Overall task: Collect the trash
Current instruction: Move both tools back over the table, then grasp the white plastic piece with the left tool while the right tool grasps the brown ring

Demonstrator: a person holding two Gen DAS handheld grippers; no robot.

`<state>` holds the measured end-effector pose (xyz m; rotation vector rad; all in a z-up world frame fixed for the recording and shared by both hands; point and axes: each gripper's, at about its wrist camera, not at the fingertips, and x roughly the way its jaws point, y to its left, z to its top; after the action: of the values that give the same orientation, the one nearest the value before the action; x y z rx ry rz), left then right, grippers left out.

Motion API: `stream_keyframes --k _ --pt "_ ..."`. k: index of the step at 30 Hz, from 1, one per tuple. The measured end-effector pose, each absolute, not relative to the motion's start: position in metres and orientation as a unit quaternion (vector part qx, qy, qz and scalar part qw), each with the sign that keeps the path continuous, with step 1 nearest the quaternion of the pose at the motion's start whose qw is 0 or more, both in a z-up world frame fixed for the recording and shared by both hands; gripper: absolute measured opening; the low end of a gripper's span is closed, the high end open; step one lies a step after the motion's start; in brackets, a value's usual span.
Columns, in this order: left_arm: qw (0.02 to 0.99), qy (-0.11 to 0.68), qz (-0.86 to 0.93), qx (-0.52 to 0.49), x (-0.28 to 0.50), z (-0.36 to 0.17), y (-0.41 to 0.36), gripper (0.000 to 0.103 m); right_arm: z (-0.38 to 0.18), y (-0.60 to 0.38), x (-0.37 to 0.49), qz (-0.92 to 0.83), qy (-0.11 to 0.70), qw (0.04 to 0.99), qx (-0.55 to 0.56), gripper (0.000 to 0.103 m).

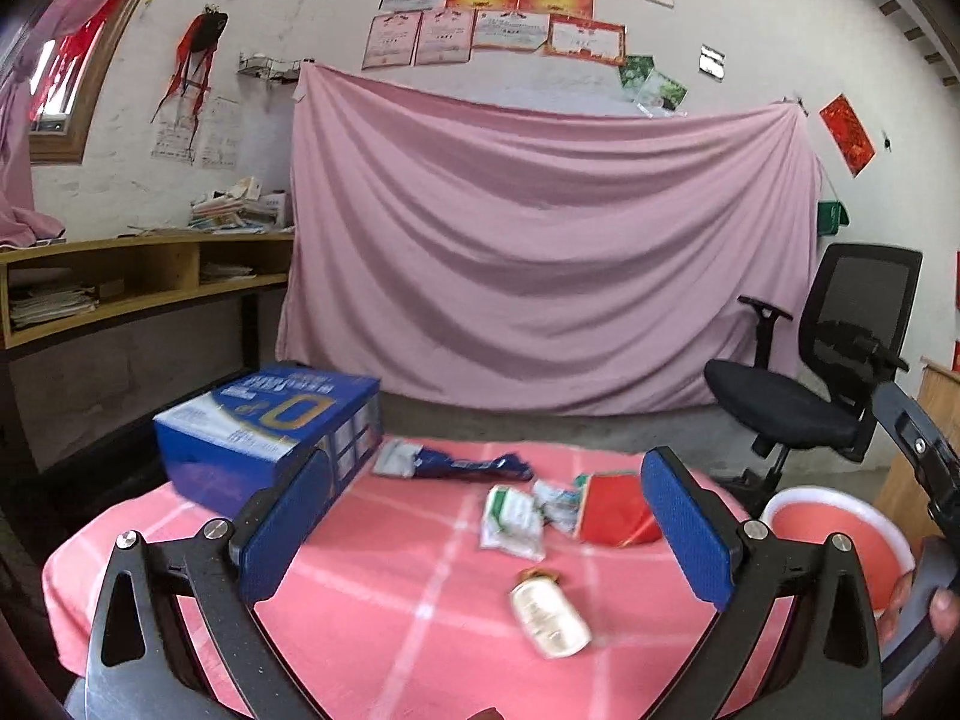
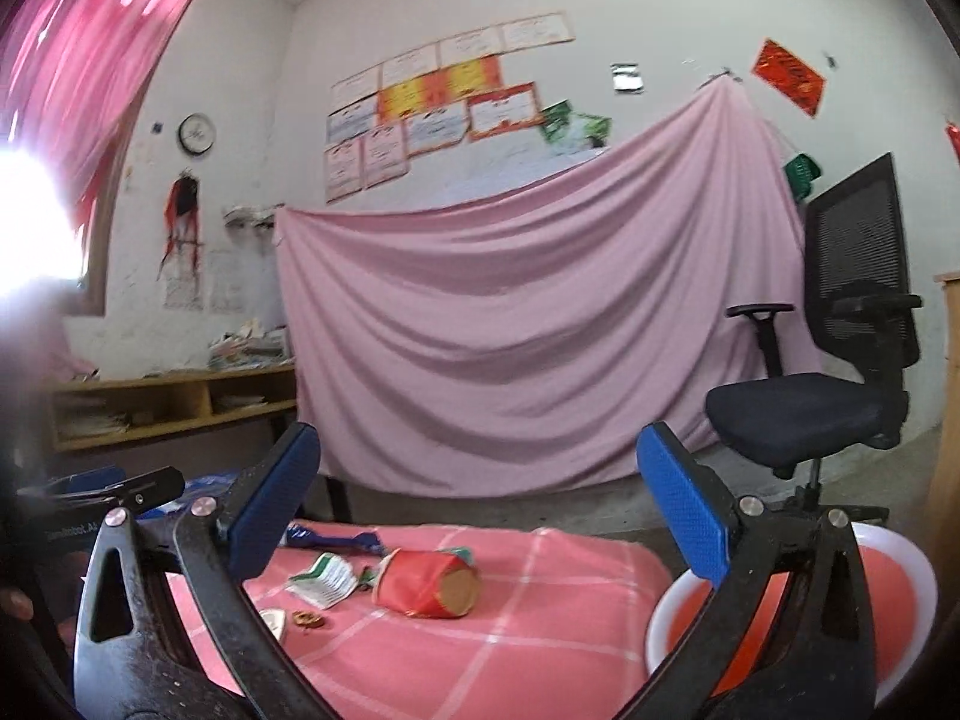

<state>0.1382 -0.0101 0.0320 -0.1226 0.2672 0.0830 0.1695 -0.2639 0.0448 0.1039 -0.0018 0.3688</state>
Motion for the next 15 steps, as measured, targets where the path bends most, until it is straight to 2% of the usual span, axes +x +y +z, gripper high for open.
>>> stream_keyframes --k 15 --pt "0.949 0.301 0.021 -0.092 0.183 -0.018 0.0 0.101 0.008 -0.239 0.225 0.211 0.155 0.964 0.036 0.103"
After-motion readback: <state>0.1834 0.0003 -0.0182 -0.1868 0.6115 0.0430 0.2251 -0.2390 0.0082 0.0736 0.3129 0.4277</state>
